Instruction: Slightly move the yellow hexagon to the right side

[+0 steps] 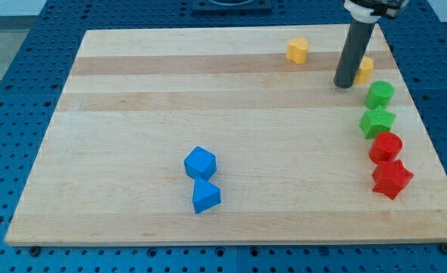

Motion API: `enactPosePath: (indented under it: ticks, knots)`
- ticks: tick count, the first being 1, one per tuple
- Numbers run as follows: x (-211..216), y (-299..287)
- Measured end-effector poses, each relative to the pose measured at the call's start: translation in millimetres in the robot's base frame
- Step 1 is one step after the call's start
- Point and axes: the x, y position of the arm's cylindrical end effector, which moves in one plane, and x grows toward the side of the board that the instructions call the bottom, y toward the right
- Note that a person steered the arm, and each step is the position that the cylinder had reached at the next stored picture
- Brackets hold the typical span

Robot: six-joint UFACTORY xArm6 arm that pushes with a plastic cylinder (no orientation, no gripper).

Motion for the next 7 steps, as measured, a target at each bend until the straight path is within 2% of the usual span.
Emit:
enactPosePath:
  ticks: [1,2,3,5,6,7]
  knots:
    - [-44.0,-6.4]
    - [-44.7,-6.4]
    - [-23.6,12.2]
    - [-23.2,12.2]
    - [29.0,-5.5]
    - [31.1,-12.7]
